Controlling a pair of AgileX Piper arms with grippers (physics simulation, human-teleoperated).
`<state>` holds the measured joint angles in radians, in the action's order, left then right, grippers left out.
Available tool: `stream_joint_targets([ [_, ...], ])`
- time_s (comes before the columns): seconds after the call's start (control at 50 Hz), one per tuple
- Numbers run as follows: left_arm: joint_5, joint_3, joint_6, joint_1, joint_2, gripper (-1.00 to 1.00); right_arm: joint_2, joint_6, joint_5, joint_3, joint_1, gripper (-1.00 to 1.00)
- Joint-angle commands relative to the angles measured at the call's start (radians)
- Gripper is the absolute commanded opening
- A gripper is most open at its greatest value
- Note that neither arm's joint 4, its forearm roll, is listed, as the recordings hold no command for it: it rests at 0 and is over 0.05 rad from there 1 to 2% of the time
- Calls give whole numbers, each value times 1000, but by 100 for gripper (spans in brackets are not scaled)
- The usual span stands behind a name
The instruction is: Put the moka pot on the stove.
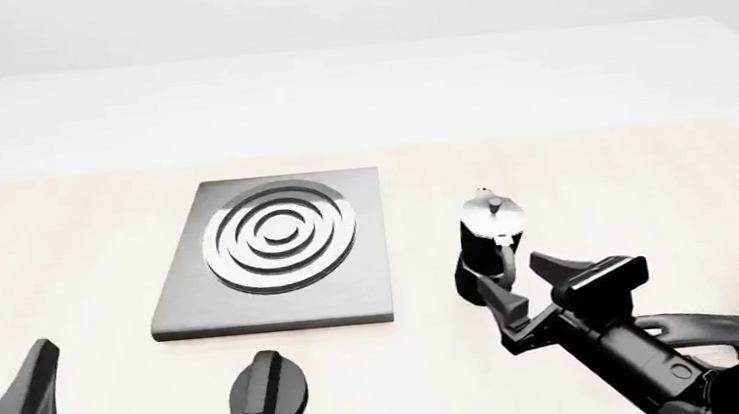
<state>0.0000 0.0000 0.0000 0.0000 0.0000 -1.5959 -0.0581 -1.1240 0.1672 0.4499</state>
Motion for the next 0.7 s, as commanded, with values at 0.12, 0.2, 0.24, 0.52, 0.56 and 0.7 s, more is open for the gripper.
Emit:
stream_joint_targets([
  [0.12,0,0,0,0,0,100,-48,-8,-38,0,-4,100],
  [0.2,0,0,0,0,0,100,-57,-10,-43,2,-4,100],
  [0.24,0,0,0,0,0,100,-61,-11,-48,1,-5,100],
  [0.52,0,0,0,0,0,100,-77,-18,-61,2,-6,100],
  [0.56,0,0,0,0,0,100,-78,-18,-62,2,-6,100],
  [0.7,0,0,0,0,0,100,-84,-20,-66,2,-5,100],
])
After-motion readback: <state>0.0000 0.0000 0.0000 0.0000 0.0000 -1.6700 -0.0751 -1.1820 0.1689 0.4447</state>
